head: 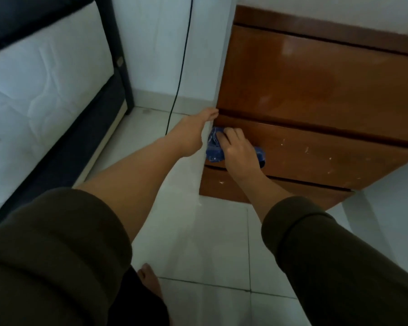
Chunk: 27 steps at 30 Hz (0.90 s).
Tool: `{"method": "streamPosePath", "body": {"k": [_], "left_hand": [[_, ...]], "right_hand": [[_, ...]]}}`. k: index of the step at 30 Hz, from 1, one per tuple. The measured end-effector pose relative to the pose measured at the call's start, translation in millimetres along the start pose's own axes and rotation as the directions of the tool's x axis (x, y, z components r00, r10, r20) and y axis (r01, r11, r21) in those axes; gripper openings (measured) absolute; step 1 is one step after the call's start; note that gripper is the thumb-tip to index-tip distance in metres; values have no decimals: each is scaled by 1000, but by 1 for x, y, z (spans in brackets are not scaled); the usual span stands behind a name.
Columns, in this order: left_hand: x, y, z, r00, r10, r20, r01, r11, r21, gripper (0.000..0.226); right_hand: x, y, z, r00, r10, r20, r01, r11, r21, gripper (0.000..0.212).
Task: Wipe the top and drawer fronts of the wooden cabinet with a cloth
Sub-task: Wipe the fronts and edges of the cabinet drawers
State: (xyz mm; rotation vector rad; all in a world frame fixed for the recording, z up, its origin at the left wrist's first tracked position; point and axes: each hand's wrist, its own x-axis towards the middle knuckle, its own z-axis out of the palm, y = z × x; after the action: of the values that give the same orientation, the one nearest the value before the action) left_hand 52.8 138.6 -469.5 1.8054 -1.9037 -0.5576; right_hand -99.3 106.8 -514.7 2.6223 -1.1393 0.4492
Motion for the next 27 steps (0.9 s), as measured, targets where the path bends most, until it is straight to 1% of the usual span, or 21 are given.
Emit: {"method": "streamPosePath", "body": {"k": [3,7,9,10,12,14,15,16,17,19,21,24,27], "left_hand": [[-2,-3,14,997,16,-71,-11,998,66,87],[-2,0,21,989,71,-130,-46,981,186,89],[0,2,22,987,84,-133,-50,969,243,90],[0,4,23,988,81,-131,-45,965,259,89],[0,6,23,991,64,-118,-27,957,290,89],[1,8,23,993,56,-103,-20,946,324,88],[2,9,24,993,62,-97,-24,937,348,88],[3,10,24,993,76,-93,-35,924,381,87],[4,10,25,991,94,-93,-47,908,415,85],[6,11,27,985,131,-114,-64,886,460,78],[4,13,29,975,163,-148,-77,881,468,72],[4,19,35,964,209,-167,-118,893,435,65],[10,28,43,960,220,-175,-139,912,385,64]], "right_hand": [[-7,2,27,994,-47,102,51,998,-31,39],[-12,-5,48,971,-49,235,67,995,-73,40],[-14,-7,61,935,-48,351,82,993,-82,40],[-16,-8,67,924,-43,380,83,993,-88,41],[-17,-9,73,905,-15,426,66,992,-104,41],[-16,-10,71,886,28,462,20,995,-98,37],[-16,-10,67,886,42,462,1,996,-94,36],[-17,-10,61,908,40,418,-6,997,-82,35],[-18,-7,53,938,21,345,-2,999,-53,37],[-26,2,36,976,-22,217,19,1000,17,44],[-33,12,19,995,-48,93,45,999,29,38],[-29,30,-13,987,-61,-147,52,997,-61,22],[-15,48,-31,962,-61,-267,11,983,-185,19]]}}
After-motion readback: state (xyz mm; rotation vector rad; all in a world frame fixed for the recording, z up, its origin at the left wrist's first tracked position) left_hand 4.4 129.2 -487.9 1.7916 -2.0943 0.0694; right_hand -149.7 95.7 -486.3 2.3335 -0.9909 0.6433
